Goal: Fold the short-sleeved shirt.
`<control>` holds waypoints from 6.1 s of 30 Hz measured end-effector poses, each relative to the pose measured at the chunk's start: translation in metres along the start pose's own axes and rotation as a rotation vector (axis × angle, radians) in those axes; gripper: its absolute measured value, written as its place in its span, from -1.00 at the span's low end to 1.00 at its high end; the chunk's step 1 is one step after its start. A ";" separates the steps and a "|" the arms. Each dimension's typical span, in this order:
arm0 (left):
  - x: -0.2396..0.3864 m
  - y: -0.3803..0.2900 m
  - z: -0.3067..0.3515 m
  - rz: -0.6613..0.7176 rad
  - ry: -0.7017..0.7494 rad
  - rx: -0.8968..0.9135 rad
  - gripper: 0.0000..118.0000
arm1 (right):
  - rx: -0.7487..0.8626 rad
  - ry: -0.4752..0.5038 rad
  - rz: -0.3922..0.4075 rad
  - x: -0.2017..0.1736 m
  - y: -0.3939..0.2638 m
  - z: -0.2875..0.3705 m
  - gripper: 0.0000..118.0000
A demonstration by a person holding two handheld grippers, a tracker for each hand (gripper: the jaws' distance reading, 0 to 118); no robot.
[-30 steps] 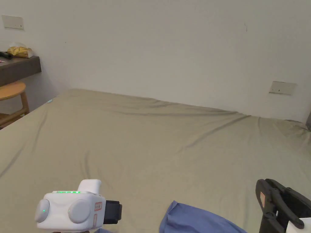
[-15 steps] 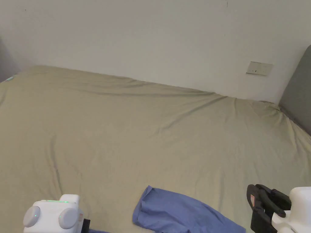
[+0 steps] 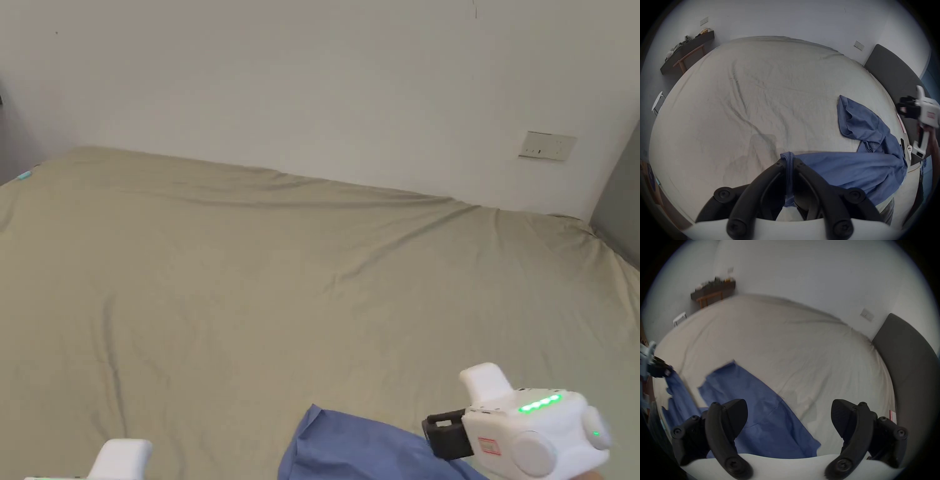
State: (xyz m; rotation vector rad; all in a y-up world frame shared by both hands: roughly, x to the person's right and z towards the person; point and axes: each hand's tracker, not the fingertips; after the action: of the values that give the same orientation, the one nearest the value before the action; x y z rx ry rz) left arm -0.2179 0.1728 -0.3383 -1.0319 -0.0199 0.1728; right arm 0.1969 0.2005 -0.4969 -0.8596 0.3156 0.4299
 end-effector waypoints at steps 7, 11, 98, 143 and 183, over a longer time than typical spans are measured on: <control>-0.002 -0.003 -0.017 0.042 0.001 -0.020 -0.90 | -0.100 0.101 -0.035 -0.023 0.009 -0.076 0.71; 0.001 -0.003 -0.020 0.034 -0.007 -0.026 -0.90 | -0.172 0.143 -0.036 -0.039 0.003 -0.096 -0.22; 0.022 0.488 0.206 -0.057 0.141 0.745 -0.90 | 0.527 -0.423 -0.229 0.234 0.350 0.276 -0.96; -0.070 -0.016 0.028 -0.061 -0.013 0.197 -0.91 | 0.012 -0.027 -0.431 0.042 -0.219 0.091 -0.96; -0.094 -0.131 0.121 -0.061 -0.040 0.104 0.94 | 0.087 -0.183 -0.517 0.014 -0.357 0.212 0.72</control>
State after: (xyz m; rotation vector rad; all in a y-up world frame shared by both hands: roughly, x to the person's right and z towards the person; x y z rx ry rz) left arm -0.3051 0.1956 -0.1578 -0.9228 -0.0777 0.1375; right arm 0.4019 0.1642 -0.1378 -0.7759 -0.0615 0.0115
